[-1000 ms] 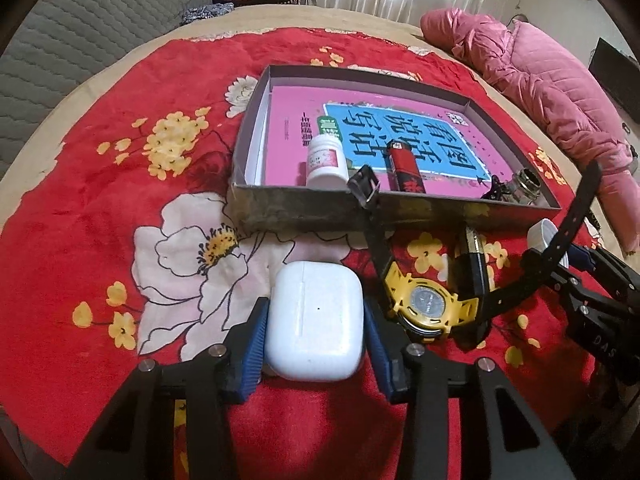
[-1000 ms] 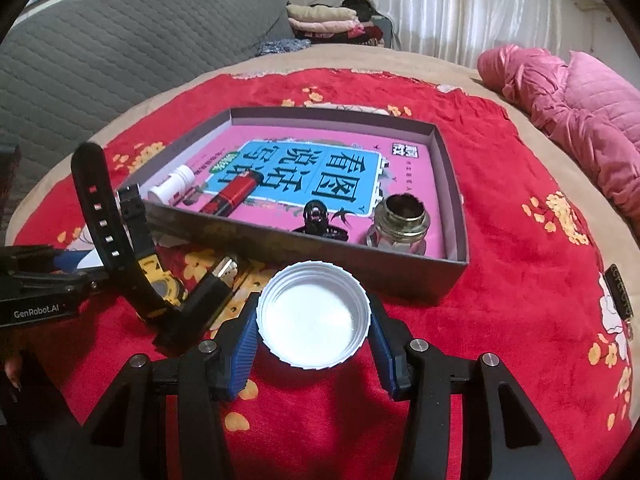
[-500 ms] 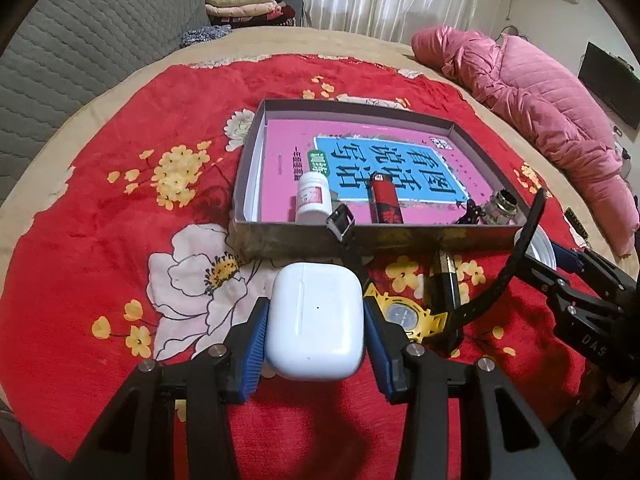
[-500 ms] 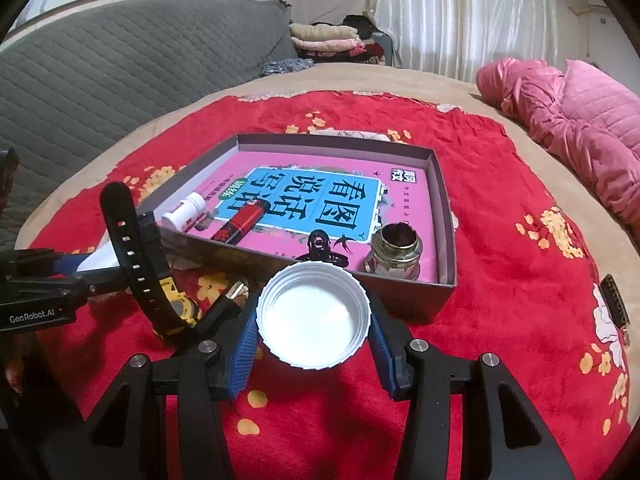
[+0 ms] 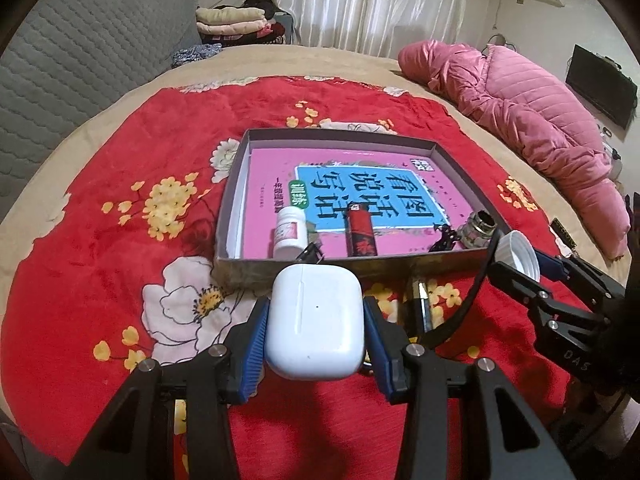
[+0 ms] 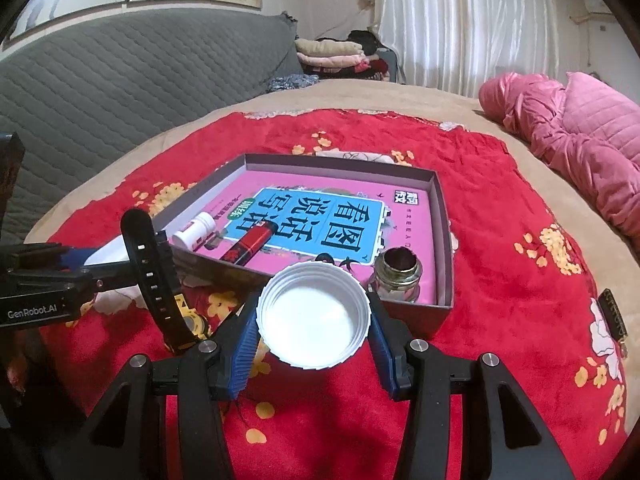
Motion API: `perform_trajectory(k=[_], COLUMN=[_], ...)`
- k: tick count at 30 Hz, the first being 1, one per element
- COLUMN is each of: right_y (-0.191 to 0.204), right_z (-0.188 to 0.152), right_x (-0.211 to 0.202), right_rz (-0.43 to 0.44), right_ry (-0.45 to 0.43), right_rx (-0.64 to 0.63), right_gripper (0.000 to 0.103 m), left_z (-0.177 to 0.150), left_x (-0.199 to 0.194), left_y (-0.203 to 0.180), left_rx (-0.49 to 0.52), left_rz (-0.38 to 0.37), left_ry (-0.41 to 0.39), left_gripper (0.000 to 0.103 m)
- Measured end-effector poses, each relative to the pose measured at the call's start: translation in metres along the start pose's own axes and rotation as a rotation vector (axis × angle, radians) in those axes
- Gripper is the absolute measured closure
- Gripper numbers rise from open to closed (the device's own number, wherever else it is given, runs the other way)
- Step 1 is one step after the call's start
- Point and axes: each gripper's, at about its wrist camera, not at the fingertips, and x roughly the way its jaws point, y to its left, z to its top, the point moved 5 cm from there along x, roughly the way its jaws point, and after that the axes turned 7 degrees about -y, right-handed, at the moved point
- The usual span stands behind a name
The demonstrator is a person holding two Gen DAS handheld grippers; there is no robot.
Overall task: Organize rigid objects
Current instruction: 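Lift the earbuds case and bottle cap toward the box with both grippers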
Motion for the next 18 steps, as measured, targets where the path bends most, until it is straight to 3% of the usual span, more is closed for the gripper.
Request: perform_trajectory(k=[18], right_y=[-0.017], right_z=[0.013], right_x=[-0.009], right_rz=[-0.001], right_ry=[-0.055], right_rx=[0.054], right_gripper=[0.052], left_z=[0.017], left_x=[0.003], left_y=[-0.013], left_rx=[0.002], left_rz=[-0.030], left_ry=[-0.020], left_gripper=[0.058])
